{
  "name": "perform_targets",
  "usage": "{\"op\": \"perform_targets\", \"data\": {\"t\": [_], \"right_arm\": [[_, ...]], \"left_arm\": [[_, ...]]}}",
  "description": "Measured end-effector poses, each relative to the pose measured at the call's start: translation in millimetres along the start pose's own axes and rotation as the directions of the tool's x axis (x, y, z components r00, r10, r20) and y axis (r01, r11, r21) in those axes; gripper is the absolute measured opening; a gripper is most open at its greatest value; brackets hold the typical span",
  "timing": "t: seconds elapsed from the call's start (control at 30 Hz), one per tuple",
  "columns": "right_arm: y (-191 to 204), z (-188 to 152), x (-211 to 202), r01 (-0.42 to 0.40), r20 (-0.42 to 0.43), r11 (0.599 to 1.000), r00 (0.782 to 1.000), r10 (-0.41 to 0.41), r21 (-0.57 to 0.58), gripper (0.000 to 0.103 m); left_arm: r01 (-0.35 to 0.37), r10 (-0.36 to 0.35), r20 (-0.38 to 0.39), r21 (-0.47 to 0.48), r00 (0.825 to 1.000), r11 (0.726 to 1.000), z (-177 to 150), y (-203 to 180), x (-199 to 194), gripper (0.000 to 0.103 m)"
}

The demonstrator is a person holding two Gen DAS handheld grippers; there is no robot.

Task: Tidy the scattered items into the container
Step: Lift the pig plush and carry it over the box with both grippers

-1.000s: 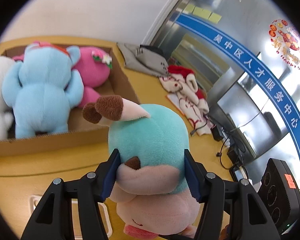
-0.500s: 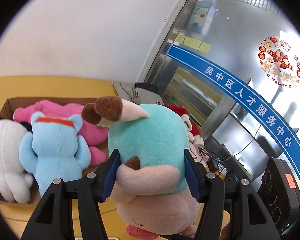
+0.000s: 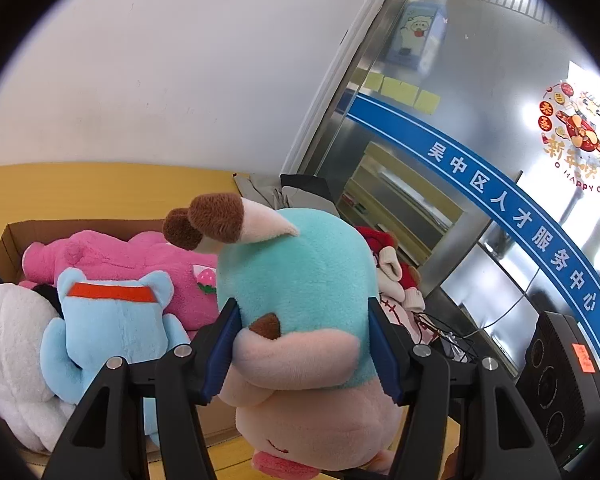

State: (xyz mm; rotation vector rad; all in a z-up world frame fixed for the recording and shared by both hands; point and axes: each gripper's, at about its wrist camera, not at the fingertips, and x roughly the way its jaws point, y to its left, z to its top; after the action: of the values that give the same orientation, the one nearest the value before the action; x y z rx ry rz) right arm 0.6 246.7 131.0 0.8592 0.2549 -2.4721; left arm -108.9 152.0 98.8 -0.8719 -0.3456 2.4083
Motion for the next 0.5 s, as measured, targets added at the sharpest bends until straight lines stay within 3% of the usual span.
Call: {"op": "perform_targets", "data": {"t": [0.5], "right_arm": [[-34,-7,50,-0.043,-0.033,0.998,0.998,0.044,0.040,0.071]], "left_arm": [[-0.036,0.034,-0.061,-0.018,0.998,0.999,1,26,46,0.060]]}}
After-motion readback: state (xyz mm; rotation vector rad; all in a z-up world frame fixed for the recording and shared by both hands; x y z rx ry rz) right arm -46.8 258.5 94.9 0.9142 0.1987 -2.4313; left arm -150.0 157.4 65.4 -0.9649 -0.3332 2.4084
